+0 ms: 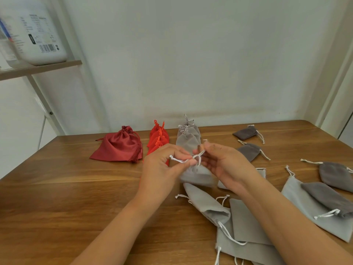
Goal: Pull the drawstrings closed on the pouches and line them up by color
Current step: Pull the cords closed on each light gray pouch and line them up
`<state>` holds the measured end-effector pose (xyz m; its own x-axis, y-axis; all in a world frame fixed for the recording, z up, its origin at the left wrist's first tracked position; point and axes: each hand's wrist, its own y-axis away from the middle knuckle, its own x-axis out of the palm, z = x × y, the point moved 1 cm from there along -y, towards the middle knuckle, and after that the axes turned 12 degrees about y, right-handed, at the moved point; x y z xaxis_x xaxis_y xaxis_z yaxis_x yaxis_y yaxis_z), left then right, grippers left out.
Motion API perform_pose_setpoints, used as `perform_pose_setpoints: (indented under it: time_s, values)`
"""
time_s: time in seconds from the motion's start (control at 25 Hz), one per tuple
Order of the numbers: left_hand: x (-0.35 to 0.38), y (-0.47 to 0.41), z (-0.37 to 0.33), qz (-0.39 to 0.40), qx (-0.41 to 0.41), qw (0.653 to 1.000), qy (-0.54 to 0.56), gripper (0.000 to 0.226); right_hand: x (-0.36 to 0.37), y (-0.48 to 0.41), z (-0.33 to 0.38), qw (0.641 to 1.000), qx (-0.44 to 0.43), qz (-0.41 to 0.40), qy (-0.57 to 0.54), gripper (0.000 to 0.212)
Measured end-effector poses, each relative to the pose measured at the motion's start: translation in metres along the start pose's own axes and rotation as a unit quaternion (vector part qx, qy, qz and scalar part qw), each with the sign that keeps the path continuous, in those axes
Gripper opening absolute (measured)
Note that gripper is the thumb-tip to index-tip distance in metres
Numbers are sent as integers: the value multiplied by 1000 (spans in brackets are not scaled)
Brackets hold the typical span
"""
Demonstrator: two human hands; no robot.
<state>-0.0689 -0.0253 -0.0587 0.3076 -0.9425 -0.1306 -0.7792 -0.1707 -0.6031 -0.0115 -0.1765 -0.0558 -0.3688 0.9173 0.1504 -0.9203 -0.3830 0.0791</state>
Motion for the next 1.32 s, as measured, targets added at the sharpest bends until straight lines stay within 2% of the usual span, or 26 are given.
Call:
perform_pose_setpoints:
  time_s: [0.12,0.28,0.44,0.52,0.64,0.72,0.84,0.92,0.96,1.04,1.16,1.24,1.32]
  values:
    - [5,2,-7,38,-18,999,13,9,-17,-6,8,990,23,-74,-115,23]
    - [18,10,-11,115,-12,993,25,11,-23,-10,6,983,33,-120,-136,21]
    - [17,11,-10,125,-22,991,42,12,-22,-10,4,983,18,-135,-123,21]
    - [17,11,-11,121,-42,988,85,11,-22,-11,2,990,-5,-107,-97,23]
    - [17,8,-19,125,-118,961,215,17,-20,-9,2,996,-51,-37,-58,22]
    - [12,4,-23,91,-158,959,219,25,-18,-3,5,994,-105,1,0,21]
    - [2,-3,-16,29,-225,956,184,27,-11,8,11,972,-200,42,119,24]
    - [-1,-3,-14,67,-234,961,130,38,-4,11,12,958,-228,64,162,25]
    - [0,-2,-15,95,-234,962,105,44,-1,12,10,950,-242,63,186,24]
    - [4,1,-13,144,-239,956,84,41,5,12,5,934,-266,33,235,18]
    - [9,3,-15,186,-250,944,108,39,4,11,2,927,-268,-13,261,13]
    - [10,5,-18,183,-232,950,104,36,2,10,3,924,-268,-17,272,14]
    - [9,3,-20,144,-229,958,100,30,2,10,3,920,-264,5,290,14]
